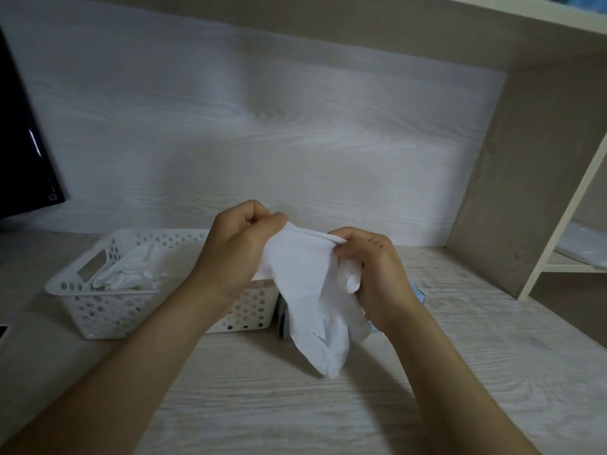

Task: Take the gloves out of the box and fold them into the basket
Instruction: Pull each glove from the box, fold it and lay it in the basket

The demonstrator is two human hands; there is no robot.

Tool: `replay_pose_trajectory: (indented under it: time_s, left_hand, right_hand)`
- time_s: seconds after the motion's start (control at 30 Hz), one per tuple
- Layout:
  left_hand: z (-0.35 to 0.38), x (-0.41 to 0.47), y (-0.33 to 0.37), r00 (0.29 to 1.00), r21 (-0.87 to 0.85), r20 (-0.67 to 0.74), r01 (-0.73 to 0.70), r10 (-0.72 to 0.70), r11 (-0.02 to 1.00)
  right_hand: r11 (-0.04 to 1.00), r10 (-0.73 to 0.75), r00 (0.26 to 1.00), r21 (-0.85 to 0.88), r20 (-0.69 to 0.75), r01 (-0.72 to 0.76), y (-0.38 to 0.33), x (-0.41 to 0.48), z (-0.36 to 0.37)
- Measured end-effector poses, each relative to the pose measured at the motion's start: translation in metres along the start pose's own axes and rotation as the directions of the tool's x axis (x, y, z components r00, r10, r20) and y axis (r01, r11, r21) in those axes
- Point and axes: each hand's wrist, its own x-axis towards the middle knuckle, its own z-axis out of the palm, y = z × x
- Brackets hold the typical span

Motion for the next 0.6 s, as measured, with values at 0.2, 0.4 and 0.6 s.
replay_pose_trajectory:
  time_s: [0.2,0.4,0.6]
  left_hand:
    - [-0.001,-0.002,-0.001,0.999,0.051,0.03,-0.017,0.015,0.999]
    - [-0.003,-0.001,-0.005,0.98,0.22,-0.002,-0.194,0.2,0.956]
    - [-0.016,0.009,-0.002,0.964,0.242,-0.036,-0.247,0.263,0.938]
  right_hand:
    - [1.0,-0.002,1.0,-0.006,0.0,0.002,0.004,0.002,0.0]
    - [0.992,0.017,1.0,-0.128,-0.025,-0.02,0.005,0.002,-0.001]
    - [0.961,0.063,0.997,-0.269,-0.043,-0.073,0.006,0.0,0.002]
